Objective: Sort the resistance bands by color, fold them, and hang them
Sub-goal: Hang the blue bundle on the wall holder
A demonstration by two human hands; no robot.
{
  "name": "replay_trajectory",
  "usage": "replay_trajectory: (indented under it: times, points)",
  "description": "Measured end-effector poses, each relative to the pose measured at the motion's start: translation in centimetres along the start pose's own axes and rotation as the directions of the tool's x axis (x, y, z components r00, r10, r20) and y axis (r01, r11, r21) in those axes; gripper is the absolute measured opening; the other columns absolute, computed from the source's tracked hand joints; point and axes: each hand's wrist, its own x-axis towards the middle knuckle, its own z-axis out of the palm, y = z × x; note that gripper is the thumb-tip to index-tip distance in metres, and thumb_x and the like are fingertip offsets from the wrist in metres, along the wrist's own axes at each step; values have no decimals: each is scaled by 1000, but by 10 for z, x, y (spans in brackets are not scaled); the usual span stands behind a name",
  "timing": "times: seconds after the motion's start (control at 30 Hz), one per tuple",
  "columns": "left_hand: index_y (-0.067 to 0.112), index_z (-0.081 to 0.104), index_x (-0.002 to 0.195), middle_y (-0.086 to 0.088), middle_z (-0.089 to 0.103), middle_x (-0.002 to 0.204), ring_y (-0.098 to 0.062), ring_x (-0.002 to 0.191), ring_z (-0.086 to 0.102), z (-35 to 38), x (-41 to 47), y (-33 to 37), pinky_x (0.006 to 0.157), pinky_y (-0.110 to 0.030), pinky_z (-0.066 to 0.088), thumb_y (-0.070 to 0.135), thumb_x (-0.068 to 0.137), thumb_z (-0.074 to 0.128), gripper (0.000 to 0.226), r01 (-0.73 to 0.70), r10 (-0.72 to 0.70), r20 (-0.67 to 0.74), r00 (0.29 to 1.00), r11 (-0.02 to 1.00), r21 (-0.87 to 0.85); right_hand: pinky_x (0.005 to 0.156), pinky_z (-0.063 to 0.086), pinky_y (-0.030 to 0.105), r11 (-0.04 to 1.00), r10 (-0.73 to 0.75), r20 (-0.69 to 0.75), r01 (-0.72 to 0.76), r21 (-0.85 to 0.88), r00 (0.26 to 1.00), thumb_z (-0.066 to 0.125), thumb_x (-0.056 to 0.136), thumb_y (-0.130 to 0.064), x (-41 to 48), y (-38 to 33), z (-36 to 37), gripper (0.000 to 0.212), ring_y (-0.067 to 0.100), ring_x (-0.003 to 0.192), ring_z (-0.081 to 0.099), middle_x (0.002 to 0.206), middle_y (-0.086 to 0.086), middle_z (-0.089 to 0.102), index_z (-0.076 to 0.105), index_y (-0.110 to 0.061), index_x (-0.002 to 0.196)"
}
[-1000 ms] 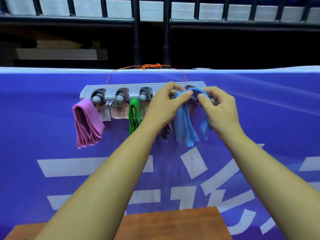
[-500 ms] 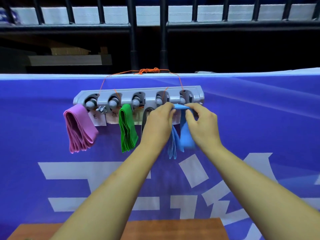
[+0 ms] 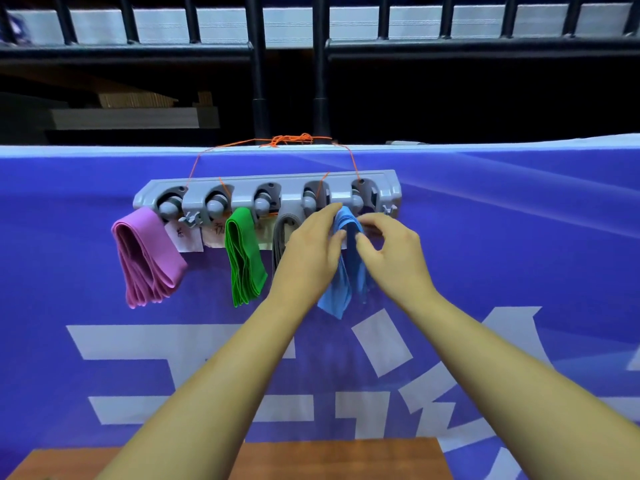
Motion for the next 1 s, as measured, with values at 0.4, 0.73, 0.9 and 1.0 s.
replay_trajectory:
  times: [0.4,0.73,0.9,1.0]
  points:
    - [8,64,123,-10,72,112,-27,100,67,5,13,5,87,-40,51,9,96,47,32,75,-71,-187,980,997,16,85,48,28,999,-47,-137,48,6,989,56,91,-10,18,-14,15,20,17,94,62,103,2,70,67,-9,108]
    - [14,65,125,-1,71,115,4,97,59,6,3,-6,84,-5,42,13,97,56,30,65,-78,-92,993,988,-137,89,54,31,978,38,-38,-30,208,999,64,90,-19,5,-3,12,20,8,98,66,104,-7,70,66,-17,110]
    - [11,66,124,-1,71,116,11,98,53,7,5,-4,83,1,38,12,99,52,29,66,-96,-138,986,977,-202,92,53,31,974,52,-60,-37,222,997,60,95,-22,7,-2,15,21,8,102,65,107,-6,70,68,-15,113]
    - [11,66,124,-1,71,116,2,100,60,10,6,-2,87,-8,44,12,99,52,29,90,-127,-163,978,972,-219,91,53,31,969,61,-84,-39,244,995,60,95,-19,9,-2,17,20,8,101,65,107,-5,71,69,-14,112]
